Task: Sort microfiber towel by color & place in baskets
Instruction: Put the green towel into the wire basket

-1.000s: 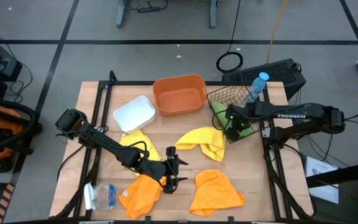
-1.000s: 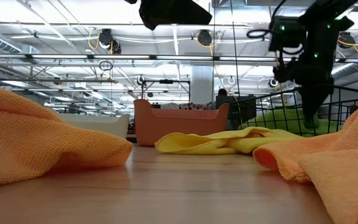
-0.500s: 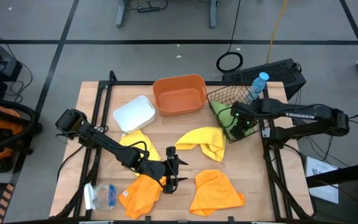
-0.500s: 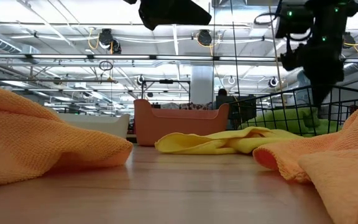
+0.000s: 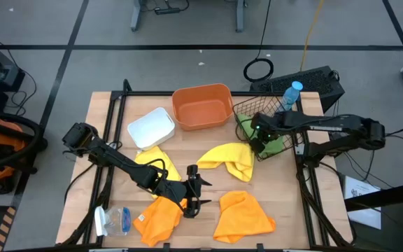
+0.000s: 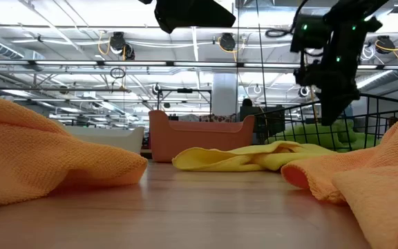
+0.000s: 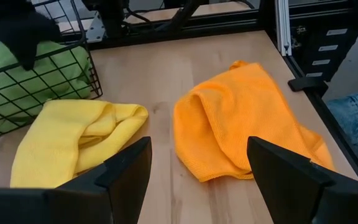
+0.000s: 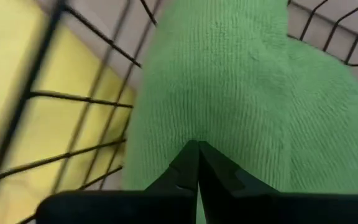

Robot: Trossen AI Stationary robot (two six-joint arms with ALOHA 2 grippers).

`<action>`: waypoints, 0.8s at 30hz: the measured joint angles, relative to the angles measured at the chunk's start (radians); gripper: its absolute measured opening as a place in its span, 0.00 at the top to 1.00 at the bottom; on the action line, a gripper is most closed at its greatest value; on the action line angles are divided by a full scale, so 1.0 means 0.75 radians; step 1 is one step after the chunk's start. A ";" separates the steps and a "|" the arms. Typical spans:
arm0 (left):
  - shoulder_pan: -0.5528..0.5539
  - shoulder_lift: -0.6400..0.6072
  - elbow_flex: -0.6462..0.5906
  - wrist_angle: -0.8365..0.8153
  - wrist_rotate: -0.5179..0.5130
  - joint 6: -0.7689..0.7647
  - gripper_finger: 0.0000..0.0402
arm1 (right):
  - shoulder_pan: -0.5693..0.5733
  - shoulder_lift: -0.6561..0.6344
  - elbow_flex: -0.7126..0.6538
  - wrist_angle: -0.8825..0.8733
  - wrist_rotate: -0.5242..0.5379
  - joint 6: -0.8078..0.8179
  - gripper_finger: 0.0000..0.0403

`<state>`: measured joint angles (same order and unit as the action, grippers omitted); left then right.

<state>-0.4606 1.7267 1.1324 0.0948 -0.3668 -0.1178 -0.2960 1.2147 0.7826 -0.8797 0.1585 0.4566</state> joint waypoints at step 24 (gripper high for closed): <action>0.000 0.000 0.000 -0.009 0.000 0.001 0.33 | -0.007 0.078 -0.066 0.087 -0.010 -0.041 1.00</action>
<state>-0.4606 1.7267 1.1324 0.0879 -0.3667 -0.1169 -0.3016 1.2732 0.7330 -0.8142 0.1512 0.4261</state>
